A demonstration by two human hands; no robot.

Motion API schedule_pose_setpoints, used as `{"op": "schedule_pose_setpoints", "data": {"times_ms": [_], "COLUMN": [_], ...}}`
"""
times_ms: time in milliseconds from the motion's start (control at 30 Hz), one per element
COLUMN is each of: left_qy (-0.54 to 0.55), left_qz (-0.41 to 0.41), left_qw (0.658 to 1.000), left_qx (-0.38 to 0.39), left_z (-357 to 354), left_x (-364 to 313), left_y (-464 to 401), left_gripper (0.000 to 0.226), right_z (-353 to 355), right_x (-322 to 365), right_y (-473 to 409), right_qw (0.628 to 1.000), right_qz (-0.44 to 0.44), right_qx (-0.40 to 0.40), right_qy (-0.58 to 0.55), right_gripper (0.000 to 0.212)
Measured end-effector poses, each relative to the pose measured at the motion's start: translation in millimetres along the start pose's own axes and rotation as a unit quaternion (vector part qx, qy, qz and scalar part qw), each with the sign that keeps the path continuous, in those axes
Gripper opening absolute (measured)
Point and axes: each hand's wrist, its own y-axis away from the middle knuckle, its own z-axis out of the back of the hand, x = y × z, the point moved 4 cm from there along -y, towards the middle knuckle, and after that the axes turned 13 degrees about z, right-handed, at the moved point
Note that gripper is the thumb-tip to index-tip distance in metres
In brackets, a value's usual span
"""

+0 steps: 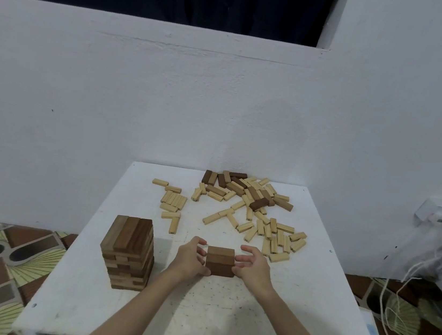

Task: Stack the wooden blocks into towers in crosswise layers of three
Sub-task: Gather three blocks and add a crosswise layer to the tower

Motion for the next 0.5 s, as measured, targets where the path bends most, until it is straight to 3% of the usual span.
{"op": "schedule_pose_setpoints", "data": {"times_ms": [500], "left_qy": [0.013], "left_qz": [-0.006], "left_qw": [1.000], "left_qx": [-0.012], "left_z": [0.2], "left_x": [-3.0], "left_y": [0.2], "left_gripper": [0.068], "right_z": [-1.7], "right_x": [2.9], "right_y": [2.5], "right_qw": [0.999], "right_qz": [0.007], "right_qx": [-0.034], "right_qy": [-0.006], "right_gripper": [0.046]}}
